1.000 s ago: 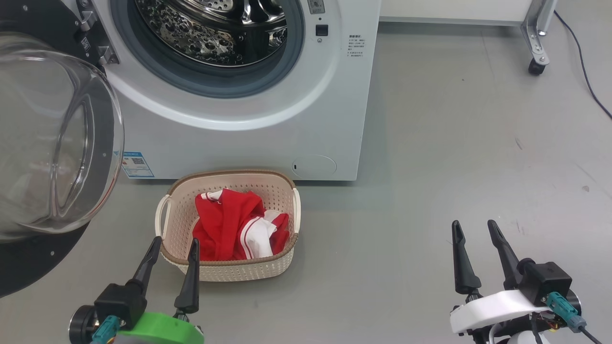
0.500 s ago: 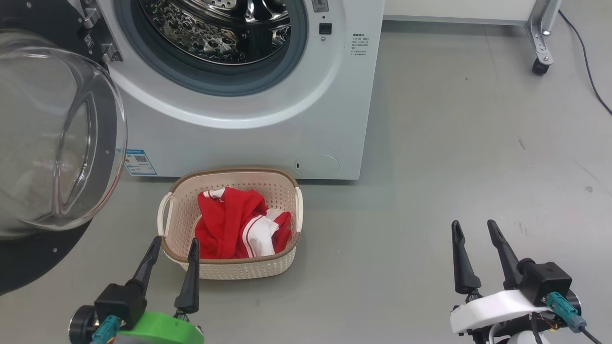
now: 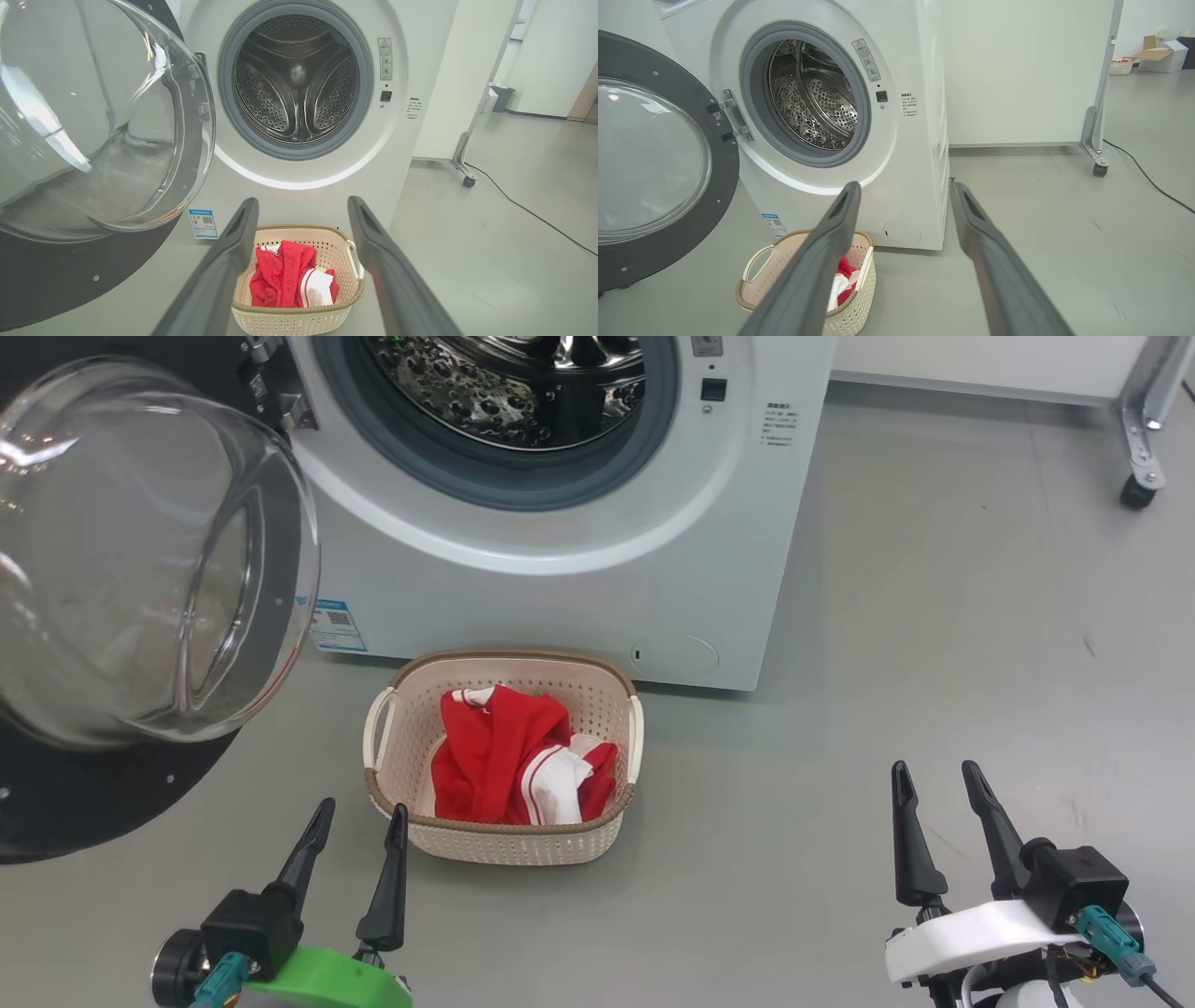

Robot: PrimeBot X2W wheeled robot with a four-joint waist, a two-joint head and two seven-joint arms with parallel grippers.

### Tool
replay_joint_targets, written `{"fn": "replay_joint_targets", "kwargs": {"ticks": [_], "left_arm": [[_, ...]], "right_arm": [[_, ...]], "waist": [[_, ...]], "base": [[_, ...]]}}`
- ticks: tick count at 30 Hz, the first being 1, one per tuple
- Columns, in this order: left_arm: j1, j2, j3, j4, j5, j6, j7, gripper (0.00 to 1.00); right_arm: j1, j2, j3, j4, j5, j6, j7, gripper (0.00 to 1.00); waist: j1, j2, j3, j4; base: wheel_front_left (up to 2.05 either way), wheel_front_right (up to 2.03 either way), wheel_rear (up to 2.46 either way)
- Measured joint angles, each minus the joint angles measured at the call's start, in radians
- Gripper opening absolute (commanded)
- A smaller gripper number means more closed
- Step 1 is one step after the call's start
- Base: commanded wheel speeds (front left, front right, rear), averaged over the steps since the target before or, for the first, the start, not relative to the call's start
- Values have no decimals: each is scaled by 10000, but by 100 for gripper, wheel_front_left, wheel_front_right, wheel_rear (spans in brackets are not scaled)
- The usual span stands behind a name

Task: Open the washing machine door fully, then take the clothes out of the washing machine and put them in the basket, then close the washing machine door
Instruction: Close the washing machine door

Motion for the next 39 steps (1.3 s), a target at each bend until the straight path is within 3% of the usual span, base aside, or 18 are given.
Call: {"fn": "replay_joint_targets", "kwargs": {"ticks": [26,39], "left_arm": [[-34,6,282,2,125,82,0,100],[-31,12,337,79,125,82,0,100]], "right_arm": [[-3,56,345,13,0,186,0,100],[-4,90,535,136,0,211,0,100]], "waist": [[0,0,-107,3095],[0,0,-232,4019]], "base": [[0,0,0],[0,0,0]]}}
